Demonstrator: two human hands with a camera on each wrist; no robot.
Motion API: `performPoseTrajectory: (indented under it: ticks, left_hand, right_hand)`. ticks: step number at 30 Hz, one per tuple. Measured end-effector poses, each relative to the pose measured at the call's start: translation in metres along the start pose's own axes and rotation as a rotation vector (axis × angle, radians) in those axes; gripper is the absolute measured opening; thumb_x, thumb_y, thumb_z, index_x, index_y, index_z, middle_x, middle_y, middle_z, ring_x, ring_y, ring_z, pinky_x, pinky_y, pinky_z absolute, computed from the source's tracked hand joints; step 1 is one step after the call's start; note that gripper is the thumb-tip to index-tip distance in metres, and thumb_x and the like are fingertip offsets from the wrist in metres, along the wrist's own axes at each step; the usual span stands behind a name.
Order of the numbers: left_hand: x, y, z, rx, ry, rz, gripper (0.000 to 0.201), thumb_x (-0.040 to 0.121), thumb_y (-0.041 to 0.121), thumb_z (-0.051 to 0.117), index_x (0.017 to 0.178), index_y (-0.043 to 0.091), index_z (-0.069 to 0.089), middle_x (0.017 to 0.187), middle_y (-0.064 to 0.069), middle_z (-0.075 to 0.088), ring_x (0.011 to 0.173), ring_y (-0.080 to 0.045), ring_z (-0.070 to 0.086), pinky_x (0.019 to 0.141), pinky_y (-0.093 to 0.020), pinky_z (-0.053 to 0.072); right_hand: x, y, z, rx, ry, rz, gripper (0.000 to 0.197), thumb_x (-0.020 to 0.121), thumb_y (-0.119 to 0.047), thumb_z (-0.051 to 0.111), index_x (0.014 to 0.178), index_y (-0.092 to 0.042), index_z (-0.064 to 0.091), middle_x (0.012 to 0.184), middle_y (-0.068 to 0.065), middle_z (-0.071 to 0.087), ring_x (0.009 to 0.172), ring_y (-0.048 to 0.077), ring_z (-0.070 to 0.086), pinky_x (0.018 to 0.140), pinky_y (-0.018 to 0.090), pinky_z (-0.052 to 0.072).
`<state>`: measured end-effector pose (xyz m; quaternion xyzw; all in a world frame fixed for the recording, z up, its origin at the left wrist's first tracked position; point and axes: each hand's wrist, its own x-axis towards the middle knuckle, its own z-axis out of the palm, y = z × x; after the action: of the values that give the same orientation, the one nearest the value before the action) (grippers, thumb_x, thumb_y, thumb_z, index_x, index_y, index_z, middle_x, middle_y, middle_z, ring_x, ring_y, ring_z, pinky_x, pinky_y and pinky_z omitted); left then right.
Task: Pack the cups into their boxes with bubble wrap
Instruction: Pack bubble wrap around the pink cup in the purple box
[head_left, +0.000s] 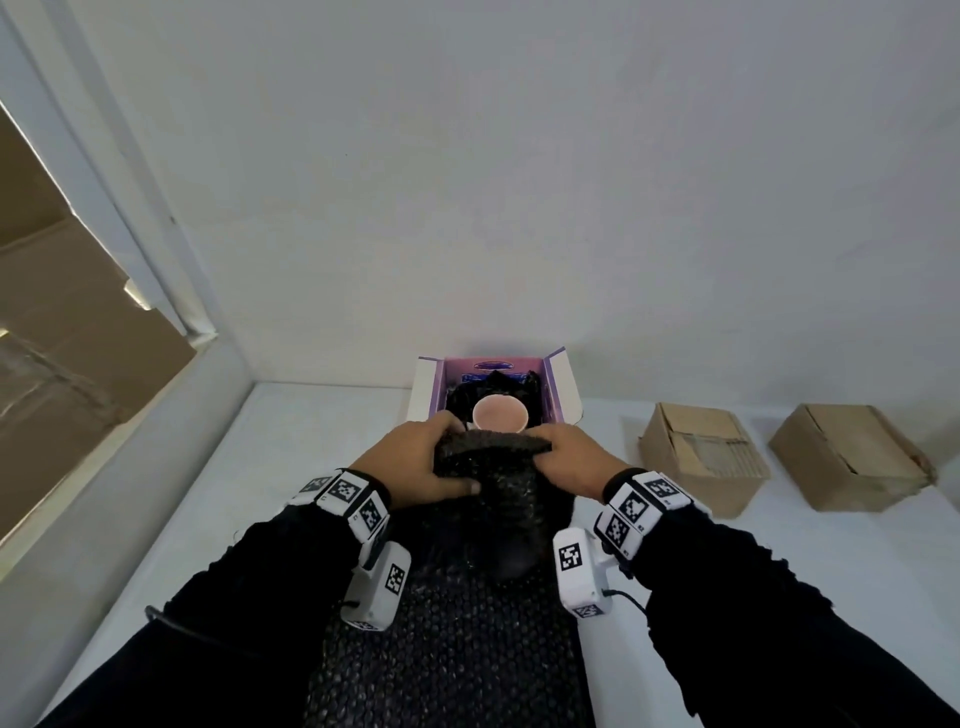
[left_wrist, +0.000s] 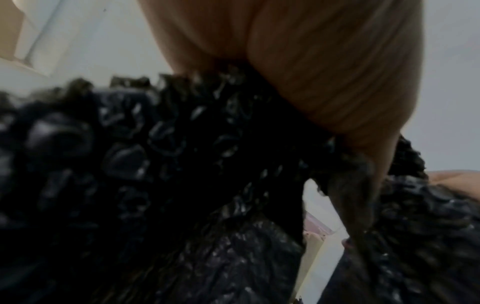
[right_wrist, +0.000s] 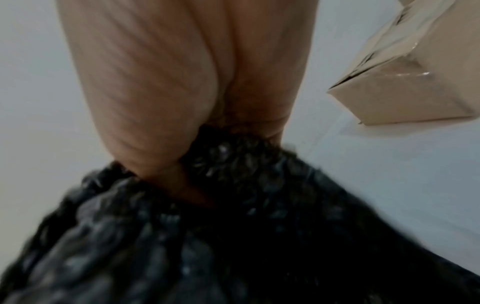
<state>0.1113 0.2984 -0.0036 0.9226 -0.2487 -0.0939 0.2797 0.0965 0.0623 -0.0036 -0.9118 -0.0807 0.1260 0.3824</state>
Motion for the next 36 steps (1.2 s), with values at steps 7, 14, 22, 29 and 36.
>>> performPoseTrajectory:
  ticks: [7,14,22,29,36]
  left_hand:
    - [0.004,-0.003,-0.009,0.088,-0.036,0.021,0.006,0.087,0.032,0.062,0.089,0.027,0.06,0.087,0.006,0.062,0.087,-0.019,0.06,0.079,-0.036,0.047]
    - [0.007,0.007,-0.024,0.281,0.093,-0.085,0.027,0.088,0.05,0.048,0.1,0.026,0.048,0.09,-0.001,0.066,0.091,-0.03,0.06,0.083,-0.037,0.037]
    - [0.006,0.007,-0.041,0.113,0.237,0.055,0.032,0.082,0.044,0.03,0.091,0.031,0.057,0.082,0.006,0.06,0.084,-0.018,0.049,0.087,-0.045,0.041]
    - [0.025,0.019,-0.052,0.293,0.665,0.093,0.025,0.085,0.021,0.062,0.106,0.033,0.055,0.091,0.019,0.057,0.097,-0.02,0.044,0.08,-0.033,0.024]
    - [0.055,0.015,-0.034,0.471,0.583,0.279,0.021,0.077,0.006,0.069,0.09,0.022,0.07,0.088,0.004,0.065,0.079,-0.023,0.05,0.062,-0.035,0.046]
  right_hand:
    - [-0.007,-0.022,-0.022,0.304,-0.025,0.002,0.028,0.091,0.001,0.044,0.086,-0.024,0.056,0.079,-0.009,0.059,0.071,0.003,0.055,0.057,0.014,0.039]
    - [-0.014,-0.024,-0.034,0.422,-0.118,0.004,0.039,0.066,-0.038,0.085,0.095,-0.017,0.071,0.094,0.002,0.074,0.088,0.02,0.07,0.082,0.028,0.054]
    - [-0.003,-0.009,-0.053,-0.2,0.096,-0.003,0.009,0.089,-0.02,0.056,0.085,-0.028,0.053,0.089,0.001,0.063,0.091,0.029,0.059,0.082,0.039,0.046]
    - [0.008,-0.017,-0.072,-0.302,0.351,-0.099,0.051,0.076,-0.07,0.055,0.109,-0.036,0.037,0.09,-0.01,0.058,0.089,0.015,0.051,0.088,0.038,0.027]
    - [0.048,-0.002,-0.066,-0.685,0.437,-0.171,0.034,0.09,-0.038,0.031,0.119,-0.029,0.047,0.114,-0.003,0.052,0.108,0.022,0.039,0.091,0.043,0.021]
